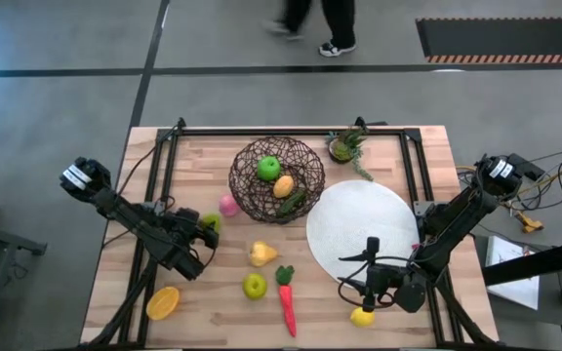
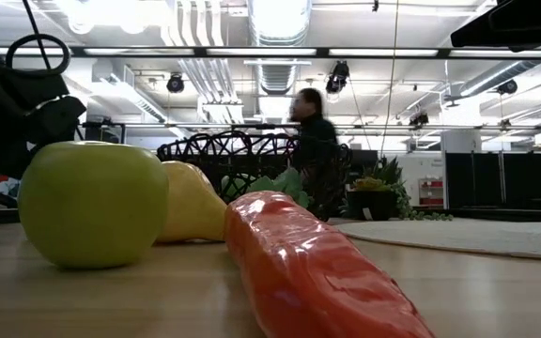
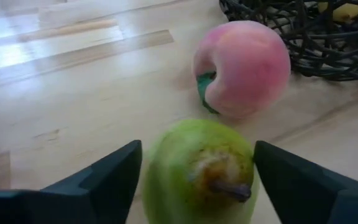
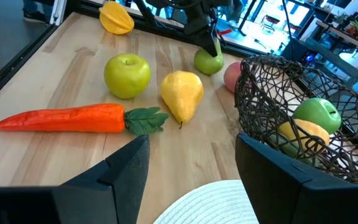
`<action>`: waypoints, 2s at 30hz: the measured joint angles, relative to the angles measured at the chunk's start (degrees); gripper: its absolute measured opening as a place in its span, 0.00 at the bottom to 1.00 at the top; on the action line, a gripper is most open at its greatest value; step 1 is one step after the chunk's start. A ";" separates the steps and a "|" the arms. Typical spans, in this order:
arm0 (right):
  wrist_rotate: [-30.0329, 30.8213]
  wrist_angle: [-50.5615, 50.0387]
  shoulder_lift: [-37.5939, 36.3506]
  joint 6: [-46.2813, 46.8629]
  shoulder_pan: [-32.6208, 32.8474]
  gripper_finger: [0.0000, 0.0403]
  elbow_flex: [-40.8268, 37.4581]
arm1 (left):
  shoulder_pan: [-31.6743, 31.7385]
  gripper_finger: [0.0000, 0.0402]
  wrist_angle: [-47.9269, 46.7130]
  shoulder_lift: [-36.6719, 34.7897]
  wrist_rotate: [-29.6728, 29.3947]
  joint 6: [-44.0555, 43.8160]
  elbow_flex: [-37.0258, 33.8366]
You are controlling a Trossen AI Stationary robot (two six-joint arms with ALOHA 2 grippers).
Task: Build produce basket
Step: Put the green pear into the wire basket
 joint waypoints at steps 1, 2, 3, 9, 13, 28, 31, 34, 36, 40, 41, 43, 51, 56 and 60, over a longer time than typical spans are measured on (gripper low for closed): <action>0.00 0.02 0.00 0.00 0.00 0.56 0.00 | 0.00 0.68 -0.03 0.00 0.06 0.14 0.00; 0.00 0.00 0.00 0.00 0.00 0.56 0.00 | 0.00 0.64 -0.18 0.00 0.23 0.17 0.07; 0.00 0.00 0.00 0.00 0.00 0.56 0.00 | 0.00 0.60 -0.39 0.00 0.34 0.38 0.31; 0.02 0.02 0.01 0.00 0.00 0.56 0.00 | 0.00 0.35 -1.24 -1.77 0.72 7.80 4.18; 0.02 0.02 0.01 -0.02 0.00 0.56 0.00 | 0.00 0.33 -6.31 -4.57 0.46 11.89 9.49; 0.46 0.02 0.00 -0.50 -0.11 0.56 0.00 | 4.50 0.35 8.03 -4.95 -14.16 46.74 25.63; 0.48 0.03 0.01 -0.70 -0.11 0.56 0.00 | 8.36 0.36 22.92 -3.45 -13.72 63.54 26.17; 0.46 0.04 0.00 -0.77 -0.11 0.56 0.00 | 13.17 0.36 38.43 -1.63 -8.42 79.79 25.87; 0.46 0.04 0.00 -0.81 -0.11 0.56 0.00 | 16.63 0.36 45.42 0.00 -3.65 86.29 25.75; 0.46 0.04 0.00 -0.51 -0.11 0.56 0.00 | 22.92 0.36 47.69 3.94 0.73 88.81 26.58; 0.46 0.03 0.00 -0.35 -0.11 0.56 0.00 | 24.41 0.36 47.52 4.86 0.82 88.80 26.51; 0.43 0.02 0.00 -0.07 -0.11 0.56 0.00 | 27.17 0.36 47.58 6.78 2.00 88.33 26.35; 0.42 0.16 1.51 0.81 -0.11 0.56 0.00 | 34.32 0.36 46.91 14.29 9.69 85.17 26.25; 0.37 0.07 2.61 1.53 -0.11 0.56 0.00 | 36.05 0.36 41.70 15.43 9.76 81.05 26.21; 0.35 0.22 2.84 1.68 -0.11 0.56 0.00 | 36.81 0.36 36.38 15.39 9.75 77.68 25.75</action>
